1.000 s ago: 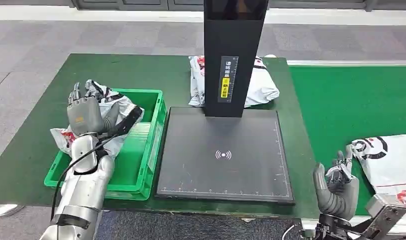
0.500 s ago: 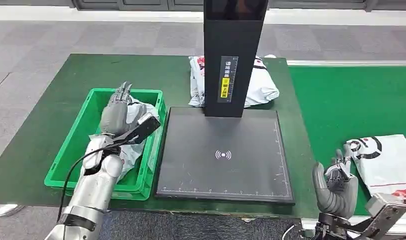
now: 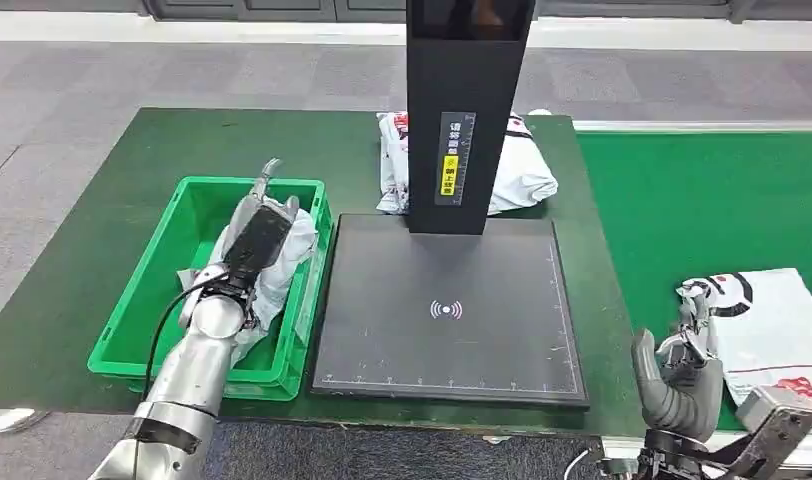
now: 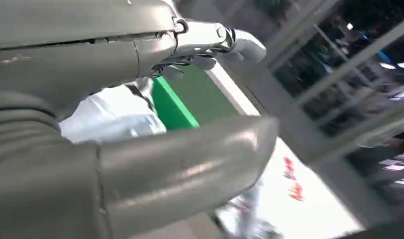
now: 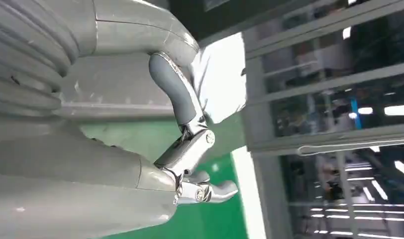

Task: Moved the parcel from conveyor to table for the left to box.

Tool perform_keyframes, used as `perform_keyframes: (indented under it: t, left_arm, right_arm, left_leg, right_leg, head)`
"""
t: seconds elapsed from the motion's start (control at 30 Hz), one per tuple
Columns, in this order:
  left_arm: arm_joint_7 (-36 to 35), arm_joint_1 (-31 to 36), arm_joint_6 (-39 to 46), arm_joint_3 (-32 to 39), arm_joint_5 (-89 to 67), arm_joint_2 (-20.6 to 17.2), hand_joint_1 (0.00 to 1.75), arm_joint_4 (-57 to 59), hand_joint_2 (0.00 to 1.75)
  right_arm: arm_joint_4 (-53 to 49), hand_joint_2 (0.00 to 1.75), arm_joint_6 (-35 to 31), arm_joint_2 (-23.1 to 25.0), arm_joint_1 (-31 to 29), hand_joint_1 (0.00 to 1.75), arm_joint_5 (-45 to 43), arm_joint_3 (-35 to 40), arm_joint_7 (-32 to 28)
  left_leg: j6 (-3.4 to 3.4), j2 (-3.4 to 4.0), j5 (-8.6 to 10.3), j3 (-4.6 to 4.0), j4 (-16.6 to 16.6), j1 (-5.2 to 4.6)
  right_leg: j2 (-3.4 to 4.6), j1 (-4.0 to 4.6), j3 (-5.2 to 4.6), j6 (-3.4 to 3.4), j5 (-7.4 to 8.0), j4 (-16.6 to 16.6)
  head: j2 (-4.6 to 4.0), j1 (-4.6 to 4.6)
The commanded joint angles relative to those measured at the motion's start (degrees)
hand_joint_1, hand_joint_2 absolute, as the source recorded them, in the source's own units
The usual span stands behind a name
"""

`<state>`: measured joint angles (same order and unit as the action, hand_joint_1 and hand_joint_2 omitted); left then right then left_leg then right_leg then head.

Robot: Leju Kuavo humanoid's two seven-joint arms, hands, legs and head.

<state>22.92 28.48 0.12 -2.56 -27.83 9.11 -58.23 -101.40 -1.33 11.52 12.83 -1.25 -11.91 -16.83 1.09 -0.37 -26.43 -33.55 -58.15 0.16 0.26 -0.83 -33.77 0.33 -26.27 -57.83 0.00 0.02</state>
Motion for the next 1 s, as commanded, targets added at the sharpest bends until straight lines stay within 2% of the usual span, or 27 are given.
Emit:
perform_keyframes:
  t: [0.03, 0.13, 0.23, 0.33, 0.37, 0.43, 0.5, 0.57, 0.7, 0.8, 0.83, 1.0]
  left_arm:
    - [1.77, -8.24, -3.84, 1.07, 9.97, 1.85, 0.00, -10.22, 1.75]
    - [1.60, -7.75, -3.85, 1.09, 11.53, 1.77, 0.00, -9.80, 1.75]
    - [3.64, -14.16, -6.38, 0.77, 17.72, 3.15, 0.00, -16.44, 1.75]
    - [4.74, -21.96, -7.76, -0.81, 21.12, 4.33, 0.00, -23.39, 1.75]
    - [4.88, -23.01, -8.03, -1.20, 21.89, 4.25, 0.00, -23.91, 1.75]
    - [5.13, -24.81, -8.49, -1.75, 22.95, 3.83, 0.00, -23.97, 1.75]
    - [5.89, -25.54, -8.96, -2.06, 23.85, 2.97, 0.00, -22.95, 1.75]
    - [6.20, -25.73, -8.99, -1.99, 24.12, 2.70, 0.00, -22.52, 1.75]
    - [6.60, -26.77, -9.44, -2.04, 24.29, 2.26, 0.00, -22.64, 1.75]
    - [6.70, -26.15, -9.83, -2.37, 24.27, 2.02, 0.00, -22.05, 1.75]
    - [6.72, -25.87, -9.97, -2.57, 24.26, 2.06, 0.00, -21.78, 1.75]
    - [6.71, -25.16, -10.17, -3.26, 24.24, 1.65, 0.00, -20.45, 1.75]
  right_arm:
    - [14.01, 1.75, 1.35, -5.07, -7.63, 0.00, 3.88, -9.44, 1.36]
    - [12.98, 1.75, 1.04, -4.50, -7.14, 0.00, 5.60, -9.39, 1.63]
    - [16.33, 1.75, -3.20, -6.49, -11.02, 0.00, 12.25, -12.75, 4.53]
    - [22.66, 1.75, -7.27, -10.30, -16.51, 0.00, 23.18, -18.70, 7.87]
    - [24.43, 1.75, -6.77, -11.41, -17.44, 0.00, 24.20, -20.04, 8.38]
    - [29.77, 1.75, -10.18, -15.52, -18.48, 0.00, 31.94, -21.30, 11.27]
    - [34.72, 1.75, -10.89, -18.83, -19.40, 0.00, 35.39, -21.83, 12.00]
    - [37.24, 1.75, -11.87, -19.89, -20.20, 0.00, 37.66, -21.77, 11.97]
    - [49.63, 1.75, -14.43, -24.70, -27.35, 0.00, 47.08, -19.22, 16.33]
    - [56.07, 1.75, -15.40, -26.99, -31.04, 0.00, 50.86, -18.11, 17.85]
    - [57.50, 0.00, -16.22, -27.77, -31.51, 0.00, 52.24, -17.89, 18.73]
    - [64.52, 0.00, -17.11, -30.32, -34.25, 0.00, 56.80, -16.09, 20.45]
  left_leg:
    - [-0.06, 0.22, -0.04, 0.25, 0.13, 0.02]
    - [-0.08, -0.01, -0.02, 0.17, 0.10, 0.02]
    - [-0.07, 0.10, -0.04, 0.20, 0.14, -0.01]
    - [-0.11, 0.39, -0.08, 0.34, 0.23, -0.04]
    - [-0.07, 0.35, -0.12, 0.25, 0.12, -0.05]
    - [-0.13, 0.29, -0.10, 0.37, 0.20, -0.01]
    - [-0.13, 0.11, -0.09, 0.33, 0.18, -0.04]
    - [-0.14, 0.09, -0.11, 0.31, 0.15, -0.06]
    - [-0.16, 0.22, -0.15, 0.24, 0.11, -0.12]
    - [-0.16, 0.35, -0.15, 0.21, 0.08, -0.11]
    - [-0.16, 0.33, -0.13, 0.23, 0.10, -0.14]
    - [-0.19, 0.09, -0.04, 0.18, 0.06, -0.14]
  right_leg:
    - [0.19, 0.03, 0.22, 0.03, 0.08, 0.23]
    - [-0.05, 0.03, 0.23, 0.00, 0.04, 0.21]
    - [0.06, 0.01, 0.22, -0.02, 0.07, 0.25]
    - [0.33, -0.02, 0.28, 0.02, 0.13, 0.36]
    - [0.31, -0.04, 0.17, 0.03, 0.08, 0.23]
    - [0.23, 0.01, 0.34, 0.06, 0.11, 0.42]
    - [0.08, -0.02, 0.36, 0.07, 0.06, 0.37]
    - [0.04, -0.04, 0.35, 0.05, 0.05, 0.34]
    - [0.16, -0.10, 0.24, 0.03, 0.09, 0.29]
    - [0.28, -0.09, 0.17, 0.03, 0.12, 0.25]
    - [0.27, -0.11, 0.17, 0.03, 0.13, 0.26]
    - [0.02, -0.11, 0.20, 0.08, 0.08, 0.21]
  head:
    - [-0.02, -0.02]
    - [0.00, -0.02]
    - [-0.02, -0.02]
    - [0.00, 0.00]
    - [0.00, -0.02]
    - [-0.02, 0.00]
    - [-0.02, 0.00]
    - [0.00, 0.00]
    - [0.00, 0.00]
    - [0.00, 0.00]
    - [0.00, 0.00]
    - [0.00, 0.00]
